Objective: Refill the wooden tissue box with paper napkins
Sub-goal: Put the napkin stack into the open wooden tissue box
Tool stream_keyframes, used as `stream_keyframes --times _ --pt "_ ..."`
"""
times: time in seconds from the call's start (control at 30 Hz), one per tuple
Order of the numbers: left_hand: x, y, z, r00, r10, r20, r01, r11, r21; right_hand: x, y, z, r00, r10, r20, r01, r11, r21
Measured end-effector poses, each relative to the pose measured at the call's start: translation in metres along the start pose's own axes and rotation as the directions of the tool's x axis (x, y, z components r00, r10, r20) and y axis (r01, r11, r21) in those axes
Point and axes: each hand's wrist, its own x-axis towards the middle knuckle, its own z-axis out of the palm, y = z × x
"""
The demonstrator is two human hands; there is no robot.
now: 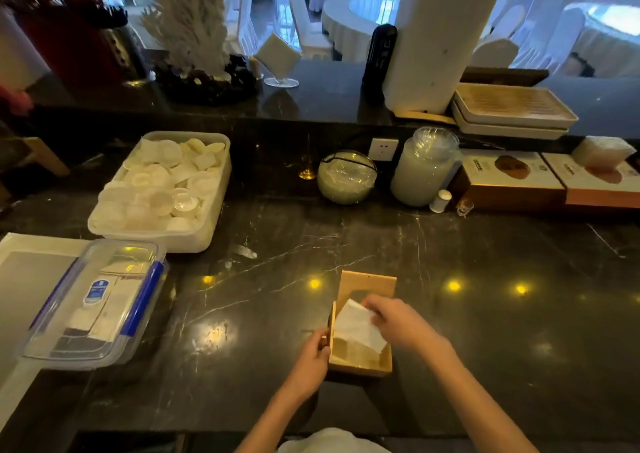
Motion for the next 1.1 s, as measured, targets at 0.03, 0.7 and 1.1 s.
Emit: stream_keyframes --times 0.03,0.7,1.1 --pt "0.000 -0.001 0.002 1.000 -0.012 -0.012 0.012 1.000 -0.014 0.005 -0.003 0.005 1.000 0.007 0.027 -0.005 0.998 -0.067" --pt "0.017 -0.021 0.007 0.997 -0.051 -0.057 0.052 0.998 0.019 0.036 -0.007 0.077 0.974 0.173 0.147 -0.127 0.952 -0.279" --pt "0.016 -0.022 0.005 0.998 -0.004 -0.067 0.008 0.998 0.059 0.034 -0.005 0.086 0.959 0.226 0.170 -0.178 0.949 -0.259"
